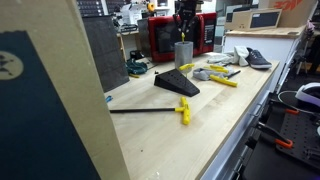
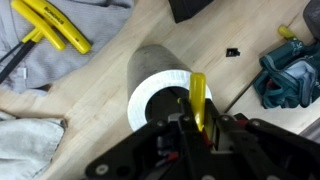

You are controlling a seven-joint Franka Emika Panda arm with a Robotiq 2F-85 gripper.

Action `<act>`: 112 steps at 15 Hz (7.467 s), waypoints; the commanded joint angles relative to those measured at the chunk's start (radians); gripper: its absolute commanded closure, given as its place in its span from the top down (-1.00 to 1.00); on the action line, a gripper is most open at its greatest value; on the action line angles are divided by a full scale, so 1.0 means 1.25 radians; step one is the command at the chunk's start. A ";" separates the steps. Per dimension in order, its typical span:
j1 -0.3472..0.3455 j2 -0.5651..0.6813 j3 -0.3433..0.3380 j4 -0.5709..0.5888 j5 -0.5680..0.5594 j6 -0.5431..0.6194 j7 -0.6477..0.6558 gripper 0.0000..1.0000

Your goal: Put one wrench in the silver container then place the wrench on the black stand.

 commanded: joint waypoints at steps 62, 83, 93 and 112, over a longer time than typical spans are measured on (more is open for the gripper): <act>0.056 -0.258 0.263 -0.470 -0.138 0.370 0.822 -0.92; 0.001 -0.281 0.269 -0.496 -0.194 0.374 0.864 -0.92; 0.032 -0.260 0.271 -0.486 -0.150 0.404 0.858 -0.92; 0.033 -0.243 0.269 -0.503 -0.142 0.408 0.858 -0.92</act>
